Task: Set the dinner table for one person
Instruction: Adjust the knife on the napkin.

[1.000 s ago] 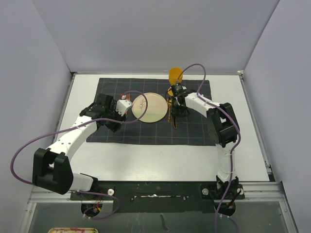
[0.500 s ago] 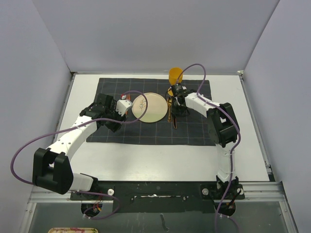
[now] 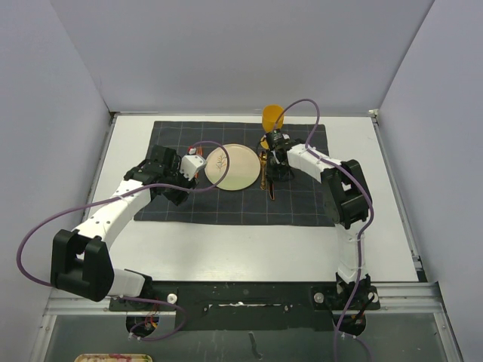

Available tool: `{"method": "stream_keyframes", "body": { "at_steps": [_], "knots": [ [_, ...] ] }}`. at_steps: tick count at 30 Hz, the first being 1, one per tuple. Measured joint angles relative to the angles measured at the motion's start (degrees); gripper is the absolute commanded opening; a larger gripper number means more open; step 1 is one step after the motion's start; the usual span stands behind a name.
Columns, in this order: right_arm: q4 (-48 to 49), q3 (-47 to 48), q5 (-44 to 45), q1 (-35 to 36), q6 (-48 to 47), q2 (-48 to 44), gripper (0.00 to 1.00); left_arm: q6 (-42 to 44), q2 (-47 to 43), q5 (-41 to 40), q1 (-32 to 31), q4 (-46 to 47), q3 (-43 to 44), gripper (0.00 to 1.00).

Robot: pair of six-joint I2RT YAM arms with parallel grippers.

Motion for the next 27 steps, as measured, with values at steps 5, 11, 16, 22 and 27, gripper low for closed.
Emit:
{"method": "stream_keyframes", "body": {
  "at_steps": [5,11,16,22,27],
  "knots": [
    [0.0,0.0,0.0,0.0,0.0,0.0,0.18,0.0,0.1,0.0,0.0,0.0,0.0,0.51],
    [0.0,0.0,0.0,0.0,0.0,0.0,0.17,0.0,0.1,0.0,0.0,0.0,0.0,0.51],
    [0.0,0.0,0.0,0.0,0.0,0.0,0.17,0.0,0.2,0.0,0.0,0.0,0.0,0.51],
    [0.0,0.0,0.0,-0.1,0.0,0.0,0.18,0.0,0.6,0.0,0.0,0.0,0.0,0.51],
    [0.0,0.0,0.0,-0.1,0.0,0.0,0.18,0.0,0.7,0.0,0.0,0.0,0.0,0.51]
  ]
}}
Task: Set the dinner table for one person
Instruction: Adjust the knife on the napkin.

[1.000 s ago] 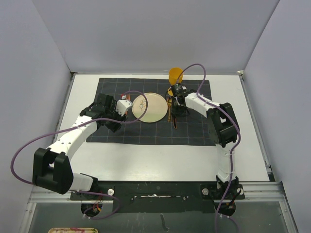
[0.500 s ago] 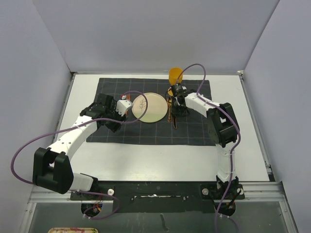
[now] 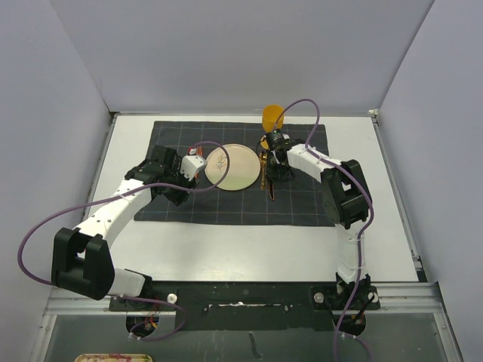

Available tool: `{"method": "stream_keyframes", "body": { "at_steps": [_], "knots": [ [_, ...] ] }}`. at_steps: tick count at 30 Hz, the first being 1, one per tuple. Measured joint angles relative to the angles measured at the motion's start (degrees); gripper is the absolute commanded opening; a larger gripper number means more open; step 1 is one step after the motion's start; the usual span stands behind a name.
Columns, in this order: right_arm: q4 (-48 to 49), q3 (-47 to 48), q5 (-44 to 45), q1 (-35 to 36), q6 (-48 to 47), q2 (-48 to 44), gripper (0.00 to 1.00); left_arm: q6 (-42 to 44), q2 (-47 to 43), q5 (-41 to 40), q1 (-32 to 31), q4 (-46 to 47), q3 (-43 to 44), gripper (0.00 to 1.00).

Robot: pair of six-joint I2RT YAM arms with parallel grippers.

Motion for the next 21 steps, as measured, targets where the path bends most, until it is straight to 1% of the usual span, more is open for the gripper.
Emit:
{"method": "stream_keyframes", "body": {
  "at_steps": [4,9,21],
  "knots": [
    [0.0,0.0,0.0,0.0,0.0,0.0,0.2,0.0,0.0,0.0,0.0,0.0,0.0,0.51],
    [0.0,0.0,0.0,0.0,0.0,0.0,0.29,0.0,0.0,0.0,0.0,0.0,0.0,0.51],
    [0.1,0.0,-0.3,0.0,-0.4,0.0,0.29,0.0,0.4,0.0,0.0,0.0,0.0,0.51]
  ]
}}
